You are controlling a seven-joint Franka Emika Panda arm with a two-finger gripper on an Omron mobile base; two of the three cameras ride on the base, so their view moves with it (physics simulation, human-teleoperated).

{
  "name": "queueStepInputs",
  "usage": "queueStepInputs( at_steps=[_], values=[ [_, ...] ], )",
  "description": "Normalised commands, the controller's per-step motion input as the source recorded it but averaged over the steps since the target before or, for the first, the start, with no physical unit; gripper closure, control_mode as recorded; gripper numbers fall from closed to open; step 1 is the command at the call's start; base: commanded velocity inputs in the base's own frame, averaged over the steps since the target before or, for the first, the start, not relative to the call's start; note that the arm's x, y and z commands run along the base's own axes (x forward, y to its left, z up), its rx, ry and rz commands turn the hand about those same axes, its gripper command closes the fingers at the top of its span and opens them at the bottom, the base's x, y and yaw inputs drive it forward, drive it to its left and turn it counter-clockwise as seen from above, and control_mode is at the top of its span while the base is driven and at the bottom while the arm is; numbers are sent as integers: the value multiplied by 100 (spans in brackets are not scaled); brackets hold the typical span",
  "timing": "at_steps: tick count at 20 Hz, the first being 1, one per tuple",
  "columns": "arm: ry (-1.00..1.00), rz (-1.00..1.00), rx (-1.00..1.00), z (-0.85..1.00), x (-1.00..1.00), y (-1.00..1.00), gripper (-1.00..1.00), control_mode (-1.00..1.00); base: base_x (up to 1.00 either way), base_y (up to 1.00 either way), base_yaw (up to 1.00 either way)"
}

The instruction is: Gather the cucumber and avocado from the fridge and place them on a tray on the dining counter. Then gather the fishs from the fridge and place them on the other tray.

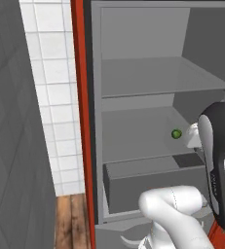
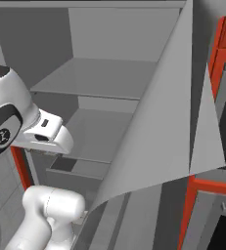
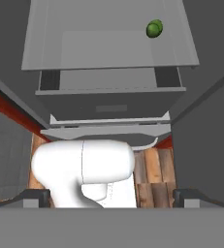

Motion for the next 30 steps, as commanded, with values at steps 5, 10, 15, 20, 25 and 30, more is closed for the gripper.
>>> queueStepInputs(
  at_steps=[5,10,15,20,25,30],
  values=[
    [0,0,0,0,0,0,-100,100,55,-7,0],
    [0,0,0,0,0,0,-100,100,32,-4,0],
    [-10,0,0,-47,20,-8,-100,-100,7,0,0],
    [-47,0,0,-61,7,-17,-100,-100,0,0,0],
    [-48,-1,0,-13,3,-11,-100,-100,0,0,0],
    [-13,-10,-1,-6,22,-4,-100,-100,0,0,0]
  ],
)
